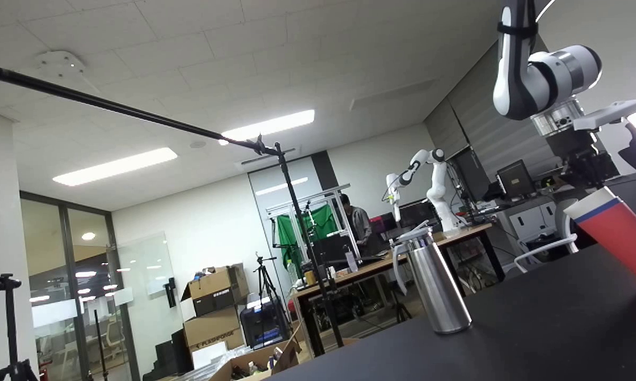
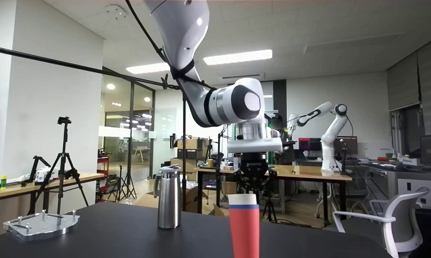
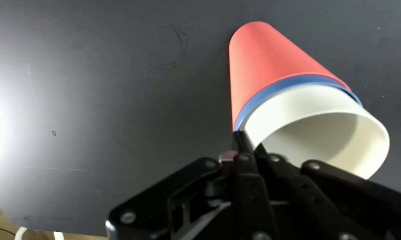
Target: Put the blue cup inside the pink cup, put the white cup inside the blue cup
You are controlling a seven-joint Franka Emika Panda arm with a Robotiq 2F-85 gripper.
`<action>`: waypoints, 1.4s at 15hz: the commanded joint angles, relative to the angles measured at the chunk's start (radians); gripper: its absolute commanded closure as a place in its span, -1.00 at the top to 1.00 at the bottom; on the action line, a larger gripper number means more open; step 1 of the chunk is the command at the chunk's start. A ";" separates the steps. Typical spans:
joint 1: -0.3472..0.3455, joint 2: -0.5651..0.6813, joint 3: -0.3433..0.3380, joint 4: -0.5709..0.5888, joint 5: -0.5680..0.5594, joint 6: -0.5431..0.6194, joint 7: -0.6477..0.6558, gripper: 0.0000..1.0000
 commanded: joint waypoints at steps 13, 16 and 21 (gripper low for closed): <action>-0.006 -0.111 -0.006 -0.029 -0.005 0.006 0.020 1.00; 0.001 -0.125 -0.018 -0.031 -0.023 -0.017 0.024 1.00; -0.007 -0.092 -0.007 -0.003 -0.012 -0.008 0.001 0.98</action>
